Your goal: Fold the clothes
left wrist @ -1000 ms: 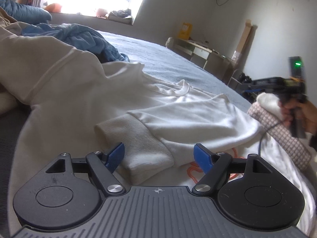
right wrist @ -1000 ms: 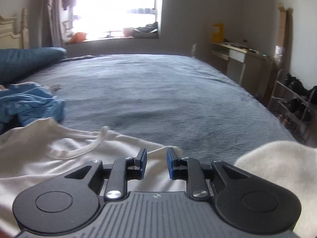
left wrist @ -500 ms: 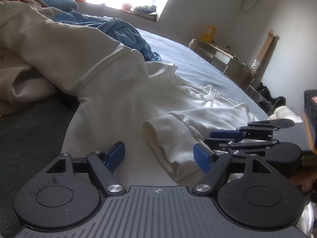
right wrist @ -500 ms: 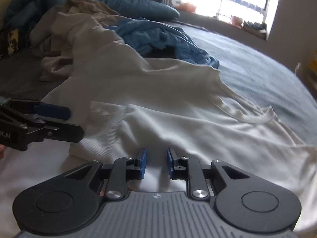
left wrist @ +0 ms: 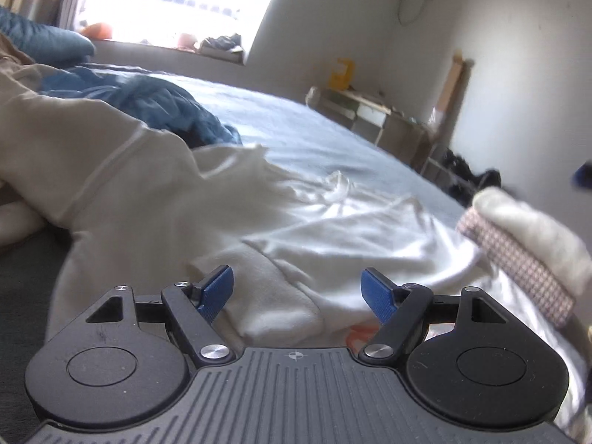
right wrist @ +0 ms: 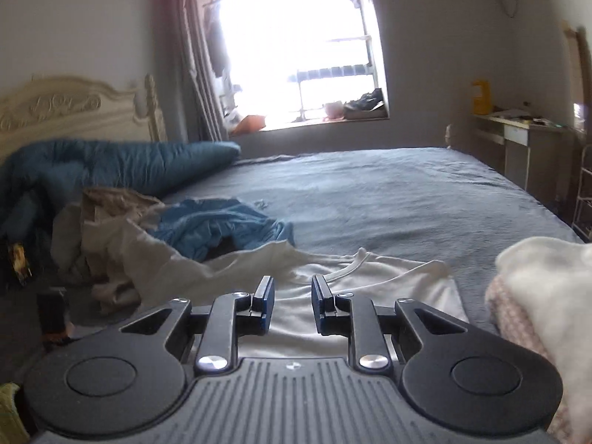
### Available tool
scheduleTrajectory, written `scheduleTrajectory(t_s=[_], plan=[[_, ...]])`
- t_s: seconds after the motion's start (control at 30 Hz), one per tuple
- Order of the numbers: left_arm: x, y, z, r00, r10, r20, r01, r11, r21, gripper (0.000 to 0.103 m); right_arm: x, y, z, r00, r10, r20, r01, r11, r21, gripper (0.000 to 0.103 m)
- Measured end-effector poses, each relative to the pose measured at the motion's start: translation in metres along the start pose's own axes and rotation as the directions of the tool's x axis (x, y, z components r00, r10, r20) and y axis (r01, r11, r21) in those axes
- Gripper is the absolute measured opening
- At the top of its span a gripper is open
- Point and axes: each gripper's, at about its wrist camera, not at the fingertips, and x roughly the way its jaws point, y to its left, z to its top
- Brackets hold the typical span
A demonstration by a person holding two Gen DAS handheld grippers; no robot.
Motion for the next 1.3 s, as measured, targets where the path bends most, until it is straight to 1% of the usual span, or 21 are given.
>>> scheduleTrajectory(t_s=[0.03,0.1,0.17,0.2,0.33,0.43,0.53,0.7,0.77,0.87,0.93,1.0,1.03,1.1,1.2,1.23,1.3], plan=[[0.005,-0.003,-0.001,1.0,0.007,-0.02,-0.007,1.0,0.012,0.077,-0.007,-0.009,0.002,1.0,0.0,-0.023,0.0,1.0,0.031,0.024],[0.015,-0.002,-0.005,0.996,0.047,-0.07,-0.046,0.999,0.011,0.077,-0.019,-0.026,0.003,0.997,-0.001,-0.072,0.007,0.996,0.089,0.024],[0.018,0.003,-0.009,0.994,0.056,-0.093,-0.058,0.998,-0.02,0.077,0.003,-0.035,-0.008,0.986,-0.045,-0.16,0.06,0.994,0.093,0.024],[0.016,0.005,-0.009,0.995,0.051,-0.089,-0.054,0.998,-0.028,0.077,0.018,-0.038,-0.015,0.98,-0.06,-0.191,0.078,0.993,0.089,0.024],[0.013,0.007,-0.011,0.996,0.039,-0.081,-0.043,0.998,-0.04,0.077,0.09,-0.04,-0.044,0.968,-0.046,-0.245,0.074,0.992,0.104,0.026],[0.011,0.009,-0.011,0.997,0.03,-0.075,-0.034,0.998,-0.049,0.077,0.133,-0.027,-0.061,0.975,-0.039,-0.218,0.053,0.997,0.059,0.026],[0.005,0.014,-0.008,0.998,0.018,-0.064,-0.022,0.997,-0.073,0.077,0.154,-0.014,-0.07,0.97,-0.064,-0.237,0.062,0.998,-0.015,0.026],[-0.021,0.034,0.002,1.0,0.012,0.001,-0.012,0.99,-0.142,0.077,0.187,0.008,-0.084,0.959,-0.106,-0.263,0.073,0.988,-0.135,0.028],[-0.036,0.047,0.007,0.999,0.029,0.041,-0.021,0.984,-0.178,0.077,0.181,0.016,-0.074,0.961,-0.096,-0.259,0.066,0.991,-0.12,0.028],[-0.058,0.069,0.014,0.992,0.077,0.101,-0.051,0.97,-0.24,0.077,0.173,0.043,-0.052,0.974,-0.043,-0.222,0.015,0.992,-0.126,0.028],[-0.07,0.086,0.016,0.982,0.132,0.131,-0.089,0.952,-0.293,0.077,0.168,0.062,-0.037,0.98,-0.007,-0.197,-0.019,0.991,-0.131,0.028],[-0.081,0.102,0.016,0.969,0.194,0.152,-0.132,0.93,-0.343,0.077,0.162,0.08,-0.022,0.985,0.029,-0.172,-0.053,0.989,-0.137,0.031],[-0.086,0.11,0.015,0.96,0.234,0.155,-0.165,0.917,-0.364,0.077,0.16,0.09,-0.015,0.986,0.05,-0.16,-0.073,0.987,-0.142,0.032],[-0.096,0.126,0.013,0.936,0.314,0.156,-0.228,0.884,-0.408,0.077,0.164,0.122,-0.002,0.982,0.115,-0.15,-0.139,0.977,-0.161,0.033],[-0.11,0.15,0.01,0.891,0.427,0.154,-0.314,0.825,-0.47,0.077,0.179,0.173,0.016,0.966,0.212,-0.151,-0.238,0.953,-0.188,0.037],[-0.115,0.159,0.008,0.877,0.453,0.158,-0.329,0.808,-0.488,0.077,0.187,0.191,0.021,0.957,0.244,-0.157,-0.271,0.945,-0.184,0.04],[-0.126,0.175,0.003,0.852,0.501,0.152,-0.361,0.773,-0.522,0.077,0.204,0.225,0.031,0.937,0.307,-0.169,-0.335,0.926,-0.175,0.041]])
